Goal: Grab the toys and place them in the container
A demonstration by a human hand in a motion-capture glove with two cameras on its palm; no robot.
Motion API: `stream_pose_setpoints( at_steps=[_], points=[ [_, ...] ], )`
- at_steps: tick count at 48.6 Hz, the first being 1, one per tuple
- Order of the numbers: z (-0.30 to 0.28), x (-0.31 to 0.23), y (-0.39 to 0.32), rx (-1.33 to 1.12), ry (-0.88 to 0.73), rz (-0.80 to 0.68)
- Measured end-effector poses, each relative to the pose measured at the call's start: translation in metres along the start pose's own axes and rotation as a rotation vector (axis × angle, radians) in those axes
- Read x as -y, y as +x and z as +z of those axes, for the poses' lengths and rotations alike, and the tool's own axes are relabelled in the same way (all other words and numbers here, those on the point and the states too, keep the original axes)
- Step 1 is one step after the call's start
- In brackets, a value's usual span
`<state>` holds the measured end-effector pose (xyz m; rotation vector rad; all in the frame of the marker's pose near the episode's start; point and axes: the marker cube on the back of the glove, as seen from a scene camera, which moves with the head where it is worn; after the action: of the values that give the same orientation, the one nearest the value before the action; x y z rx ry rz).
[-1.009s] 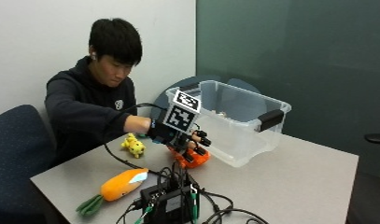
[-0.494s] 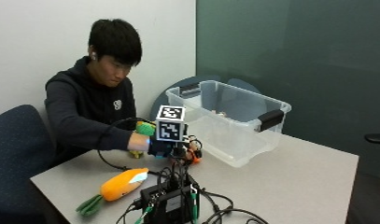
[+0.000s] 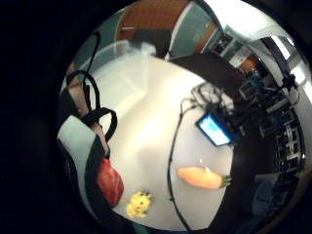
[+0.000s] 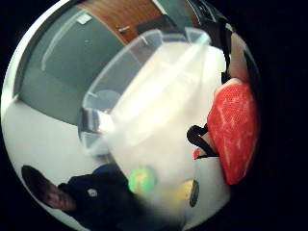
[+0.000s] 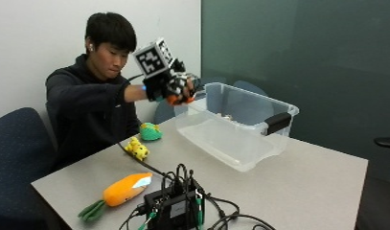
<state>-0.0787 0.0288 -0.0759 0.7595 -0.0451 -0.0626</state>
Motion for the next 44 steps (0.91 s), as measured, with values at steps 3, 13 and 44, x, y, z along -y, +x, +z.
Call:
stream_pose_setpoints(
  at_steps=[3, 13, 44],
  points=[
    [-0.026, 0.020, -0.031, 0.066, 0.041, -0.061],
    [-0.023, 0.084, -0.123, 0.194, -0.036, 0.009],
    [-0.039, -0.061, 0.081, 0.065, -0.347, 0.252]
  ],
)
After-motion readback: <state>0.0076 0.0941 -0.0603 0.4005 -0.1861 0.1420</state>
